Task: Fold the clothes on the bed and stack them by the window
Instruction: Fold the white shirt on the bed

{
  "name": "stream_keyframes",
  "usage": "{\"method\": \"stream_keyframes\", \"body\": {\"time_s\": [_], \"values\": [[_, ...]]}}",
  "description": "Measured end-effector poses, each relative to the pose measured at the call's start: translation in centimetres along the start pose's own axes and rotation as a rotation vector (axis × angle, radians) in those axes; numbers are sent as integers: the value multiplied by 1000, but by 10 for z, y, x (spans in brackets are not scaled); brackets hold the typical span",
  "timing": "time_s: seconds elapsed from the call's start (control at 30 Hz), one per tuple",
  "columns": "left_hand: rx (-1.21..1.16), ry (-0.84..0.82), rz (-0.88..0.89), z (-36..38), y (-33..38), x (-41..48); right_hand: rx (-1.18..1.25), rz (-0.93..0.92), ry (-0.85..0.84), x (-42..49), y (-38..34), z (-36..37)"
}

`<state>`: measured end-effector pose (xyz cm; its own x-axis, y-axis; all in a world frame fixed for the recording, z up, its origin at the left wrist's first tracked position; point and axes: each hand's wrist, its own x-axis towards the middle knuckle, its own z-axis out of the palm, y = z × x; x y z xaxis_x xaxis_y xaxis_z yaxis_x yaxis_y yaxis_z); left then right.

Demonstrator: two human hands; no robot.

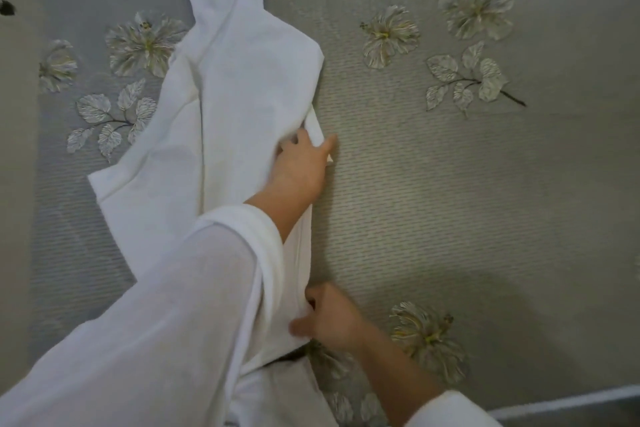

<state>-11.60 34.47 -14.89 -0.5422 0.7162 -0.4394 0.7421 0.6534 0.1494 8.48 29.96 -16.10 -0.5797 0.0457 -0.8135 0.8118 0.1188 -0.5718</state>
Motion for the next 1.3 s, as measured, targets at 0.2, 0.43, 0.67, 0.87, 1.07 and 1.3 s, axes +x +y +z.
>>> {"method": "stream_keyframes", "body": {"time_s": [0.2,0.43,0.67,0.87,1.07,1.3], "values": [[-476,180,-218,-17,-26,-23,258,-15,124,-29,15,-17],[-1603,317,-628,-96,-60,-107,543,77,611,-88,2,-61],[-2023,371,-544,-192,-56,-197,834,-173,692,-184,-92,-96],[-2423,221,-514,-269,-52,-284,453,-433,776,-294,-168,-105],[-2353,374,-561,-300,-65,-336,-610,-271,801,-371,-204,-106],[-2350,391,-266,-339,-35,-376,-723,-425,1403,-414,-221,-132]]}}
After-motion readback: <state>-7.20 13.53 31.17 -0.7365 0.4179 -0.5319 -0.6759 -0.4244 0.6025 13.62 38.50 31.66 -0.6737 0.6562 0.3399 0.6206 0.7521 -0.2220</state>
